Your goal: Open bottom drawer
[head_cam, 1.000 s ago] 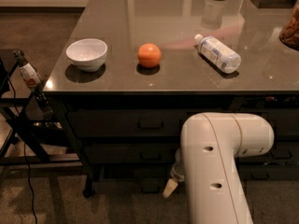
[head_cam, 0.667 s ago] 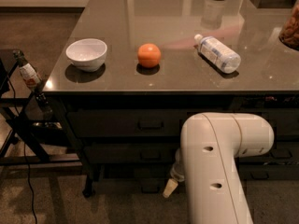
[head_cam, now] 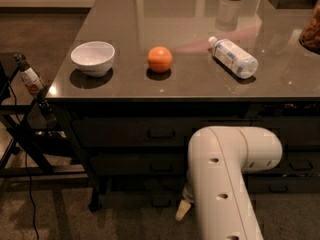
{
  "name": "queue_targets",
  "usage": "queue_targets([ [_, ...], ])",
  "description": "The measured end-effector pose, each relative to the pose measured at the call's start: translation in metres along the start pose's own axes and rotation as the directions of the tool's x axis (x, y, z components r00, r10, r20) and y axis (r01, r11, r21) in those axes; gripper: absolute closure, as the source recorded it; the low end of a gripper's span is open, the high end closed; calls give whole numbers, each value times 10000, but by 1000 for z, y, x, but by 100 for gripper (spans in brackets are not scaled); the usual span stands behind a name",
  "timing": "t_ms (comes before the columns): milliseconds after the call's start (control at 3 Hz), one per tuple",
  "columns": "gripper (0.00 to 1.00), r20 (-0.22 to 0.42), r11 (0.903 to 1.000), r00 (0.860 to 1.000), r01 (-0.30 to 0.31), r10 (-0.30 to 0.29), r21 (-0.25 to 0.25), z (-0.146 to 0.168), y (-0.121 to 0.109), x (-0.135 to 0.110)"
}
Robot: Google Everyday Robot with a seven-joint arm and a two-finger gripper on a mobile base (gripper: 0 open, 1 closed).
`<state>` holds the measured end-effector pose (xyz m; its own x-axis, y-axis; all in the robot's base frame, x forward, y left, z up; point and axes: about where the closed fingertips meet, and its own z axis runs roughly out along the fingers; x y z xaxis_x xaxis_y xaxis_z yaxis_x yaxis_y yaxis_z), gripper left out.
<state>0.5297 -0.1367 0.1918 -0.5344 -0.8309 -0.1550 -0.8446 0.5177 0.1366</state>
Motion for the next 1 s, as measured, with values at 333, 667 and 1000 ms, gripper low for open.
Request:
queue_targets([
  [333, 0, -336, 9986, 9993, -184, 167, -504, 28, 15, 25],
  [667, 0, -339, 9985, 9993, -186, 169, -509, 27, 14, 24],
  [1000, 0, -459, 9971, 9987, -263, 230, -713, 30, 21, 36],
])
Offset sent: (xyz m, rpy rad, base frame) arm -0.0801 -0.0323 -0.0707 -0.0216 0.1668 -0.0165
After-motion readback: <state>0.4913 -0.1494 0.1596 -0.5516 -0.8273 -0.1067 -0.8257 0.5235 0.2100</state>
